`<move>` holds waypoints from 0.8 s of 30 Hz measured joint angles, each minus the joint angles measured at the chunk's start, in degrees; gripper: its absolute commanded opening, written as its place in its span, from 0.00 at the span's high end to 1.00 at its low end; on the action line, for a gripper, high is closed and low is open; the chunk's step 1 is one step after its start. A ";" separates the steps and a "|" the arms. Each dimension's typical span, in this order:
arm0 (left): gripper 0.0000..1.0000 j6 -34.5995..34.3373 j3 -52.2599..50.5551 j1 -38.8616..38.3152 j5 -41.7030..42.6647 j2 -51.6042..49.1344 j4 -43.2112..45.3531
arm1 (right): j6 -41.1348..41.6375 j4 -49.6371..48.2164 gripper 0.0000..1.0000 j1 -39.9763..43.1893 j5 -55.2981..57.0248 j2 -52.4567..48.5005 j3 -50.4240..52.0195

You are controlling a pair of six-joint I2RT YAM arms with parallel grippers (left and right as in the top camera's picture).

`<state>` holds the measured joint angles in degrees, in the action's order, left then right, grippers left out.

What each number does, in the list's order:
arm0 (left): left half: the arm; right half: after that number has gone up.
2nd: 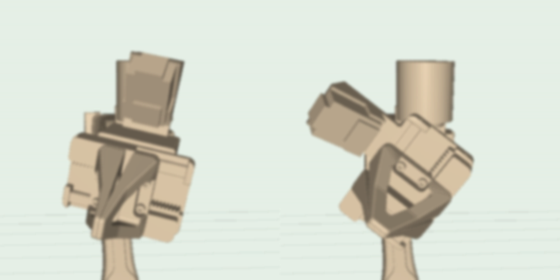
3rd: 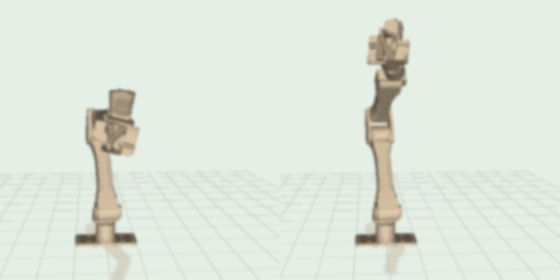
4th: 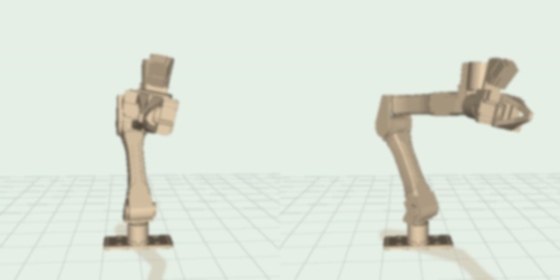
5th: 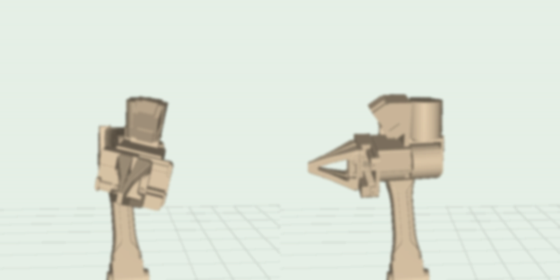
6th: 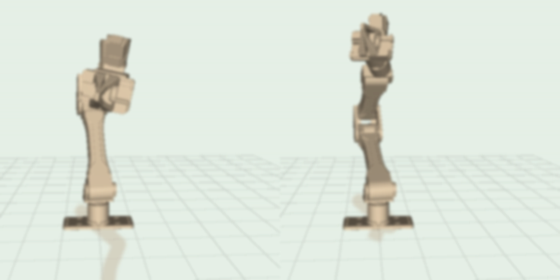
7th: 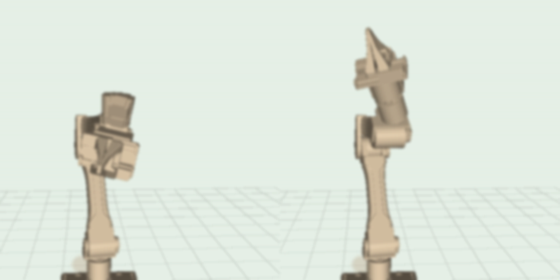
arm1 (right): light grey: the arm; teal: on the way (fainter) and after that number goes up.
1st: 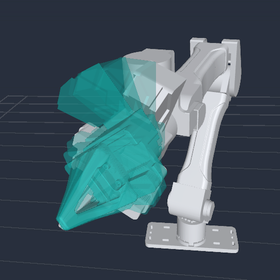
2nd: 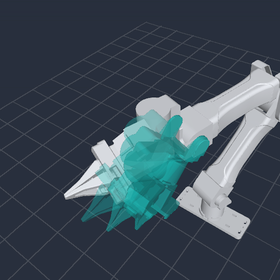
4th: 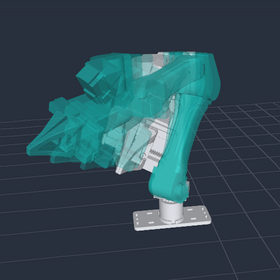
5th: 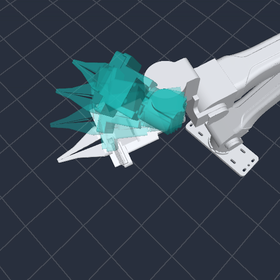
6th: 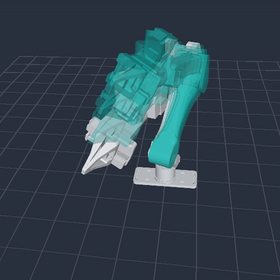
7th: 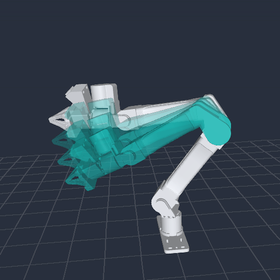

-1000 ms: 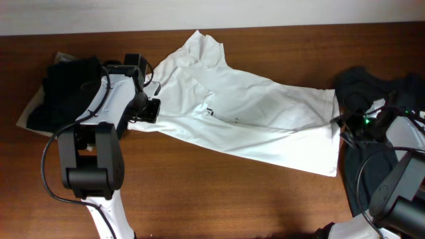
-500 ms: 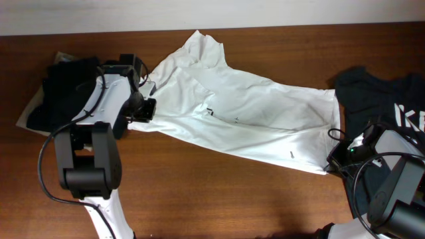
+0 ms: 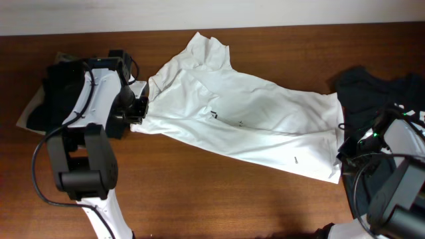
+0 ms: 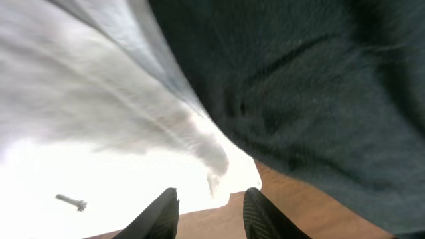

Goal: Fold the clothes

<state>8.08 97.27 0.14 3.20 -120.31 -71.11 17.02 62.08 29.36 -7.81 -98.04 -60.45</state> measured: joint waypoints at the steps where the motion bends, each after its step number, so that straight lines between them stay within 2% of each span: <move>1: 0.86 0.00 0.02 0.00 0.00 0.85 -0.70 | -0.90 0.31 0.61 0.00 -0.59 1.62 -0.55; 4: 0.85 -0.02 0.02 0.00 0.00 6.03 -2.34 | -4.98 0.76 0.55 0.00 -5.33 8.33 -1.29; 5: 0.80 0.00 0.04 0.00 0.02 9.33 -3.02 | -7.37 0.98 0.46 0.00 -8.55 11.69 -1.42; 7: 0.78 -0.15 0.35 0.00 0.00 16.02 -3.96 | -10.14 1.27 0.43 0.00 -12.66 16.65 -1.49; 8: 0.75 -0.02 0.35 0.00 -0.04 17.79 -4.11 | -10.82 1.25 0.33 0.00 -13.55 18.51 -1.51; 9: 0.67 -0.02 0.35 0.00 -0.04 20.61 -4.31 | -11.41 1.20 0.25 0.00 -14.47 21.31 -1.51; 11: 0.66 0.04 0.52 0.00 -0.02 24.94 -4.57 | -12.61 1.07 0.19 0.00 -15.43 23.91 -1.51; 15: 0.65 -0.02 0.59 0.00 -0.02 27.43 -6.08 | -16.15 0.94 0.12 0.00 -18.16 24.59 -1.51; 21: 0.65 -0.02 0.59 0.00 -0.24 28.17 -7.76 | -21.00 0.98 0.12 0.00 -22.56 24.81 -1.51; 24: 0.65 -0.02 0.59 0.00 -0.48 32.09 -8.50 | -21.99 1.60 0.12 0.00 -23.52 26.97 -1.51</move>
<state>8.05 97.86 0.14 2.72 -88.23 -79.61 -4.97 63.68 29.36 -31.33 -71.07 -61.95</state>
